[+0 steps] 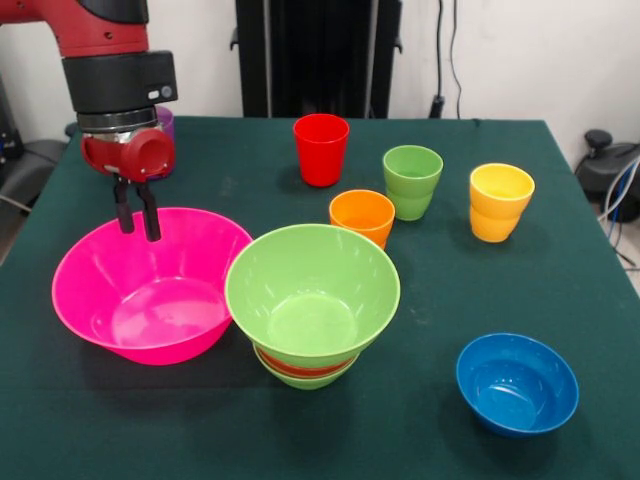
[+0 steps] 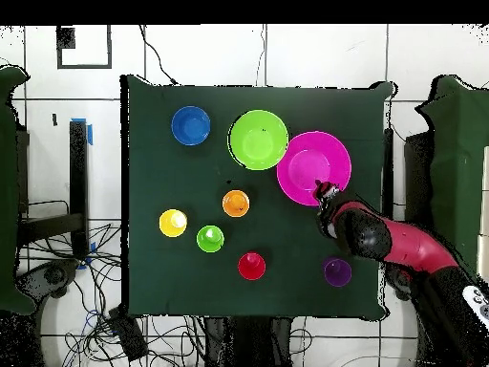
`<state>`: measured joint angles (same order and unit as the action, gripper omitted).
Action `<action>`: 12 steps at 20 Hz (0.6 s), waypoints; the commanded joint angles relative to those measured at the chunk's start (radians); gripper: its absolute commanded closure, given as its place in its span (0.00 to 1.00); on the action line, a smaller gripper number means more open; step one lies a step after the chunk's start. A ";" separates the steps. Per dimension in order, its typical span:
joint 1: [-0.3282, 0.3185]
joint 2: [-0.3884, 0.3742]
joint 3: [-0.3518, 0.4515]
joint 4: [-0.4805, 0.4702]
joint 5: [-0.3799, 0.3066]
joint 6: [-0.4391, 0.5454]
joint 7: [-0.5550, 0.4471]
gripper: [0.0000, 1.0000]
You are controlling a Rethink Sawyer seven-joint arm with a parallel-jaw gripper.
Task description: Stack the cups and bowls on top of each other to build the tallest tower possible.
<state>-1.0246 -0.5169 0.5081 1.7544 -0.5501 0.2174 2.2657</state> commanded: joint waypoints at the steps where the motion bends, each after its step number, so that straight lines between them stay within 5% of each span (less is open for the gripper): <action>1: 0.015 -0.052 0.000 0.005 -0.021 0.083 -0.063 0.00; 12: -0.020 -0.121 0.034 0.048 0.006 0.150 -0.097 0.00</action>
<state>-1.0572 -0.6026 0.5084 1.7591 -0.5483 0.2214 2.2657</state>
